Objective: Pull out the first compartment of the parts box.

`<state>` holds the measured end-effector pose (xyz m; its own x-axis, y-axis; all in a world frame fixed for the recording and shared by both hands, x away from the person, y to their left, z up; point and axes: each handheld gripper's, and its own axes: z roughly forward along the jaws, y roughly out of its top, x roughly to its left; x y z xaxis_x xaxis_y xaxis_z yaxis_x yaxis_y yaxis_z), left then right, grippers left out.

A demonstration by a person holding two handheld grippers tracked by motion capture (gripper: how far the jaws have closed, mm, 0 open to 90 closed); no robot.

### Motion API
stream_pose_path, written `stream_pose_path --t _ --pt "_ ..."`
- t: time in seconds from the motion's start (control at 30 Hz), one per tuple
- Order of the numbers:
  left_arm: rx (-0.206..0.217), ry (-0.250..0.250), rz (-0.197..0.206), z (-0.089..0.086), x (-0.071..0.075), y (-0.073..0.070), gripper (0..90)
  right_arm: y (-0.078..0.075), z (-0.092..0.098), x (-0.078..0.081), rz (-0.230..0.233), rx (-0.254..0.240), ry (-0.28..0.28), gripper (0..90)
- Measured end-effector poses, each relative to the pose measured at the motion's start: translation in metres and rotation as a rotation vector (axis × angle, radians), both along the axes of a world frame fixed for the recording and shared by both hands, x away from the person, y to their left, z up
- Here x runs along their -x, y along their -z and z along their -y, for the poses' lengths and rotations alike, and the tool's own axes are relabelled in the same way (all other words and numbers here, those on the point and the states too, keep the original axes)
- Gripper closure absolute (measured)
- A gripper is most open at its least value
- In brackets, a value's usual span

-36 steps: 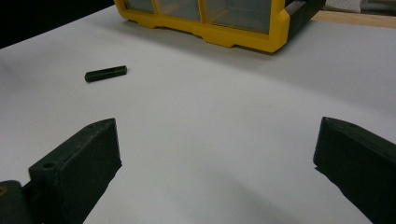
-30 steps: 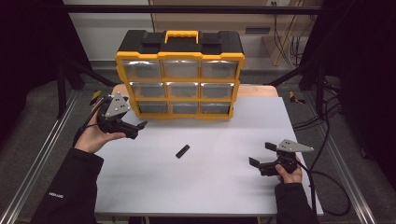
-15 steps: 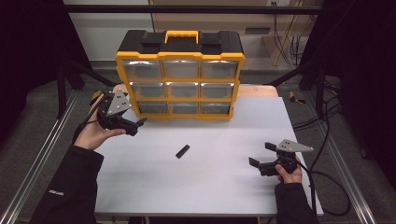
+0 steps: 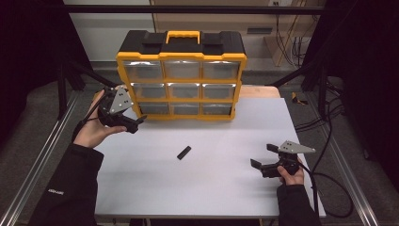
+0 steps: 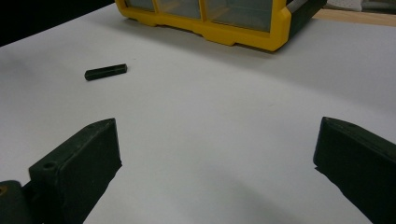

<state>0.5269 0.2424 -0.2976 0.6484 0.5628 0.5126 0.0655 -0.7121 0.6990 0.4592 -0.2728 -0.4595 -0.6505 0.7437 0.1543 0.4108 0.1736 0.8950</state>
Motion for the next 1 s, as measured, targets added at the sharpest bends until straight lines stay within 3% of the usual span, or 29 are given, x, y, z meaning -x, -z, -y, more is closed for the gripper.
stream_pose_path --t 0.4,1.0 --pt "-0.044 0.024 0.041 0.005 -0.006 -0.008 0.6 0.0 0.0 0.0 -0.001 0.001 0.0 0.8" --pt "-0.149 0.048 0.113 0.014 -0.015 -0.016 0.6 0.0 0.0 0.0 0.0 0.001 0.0 0.8"
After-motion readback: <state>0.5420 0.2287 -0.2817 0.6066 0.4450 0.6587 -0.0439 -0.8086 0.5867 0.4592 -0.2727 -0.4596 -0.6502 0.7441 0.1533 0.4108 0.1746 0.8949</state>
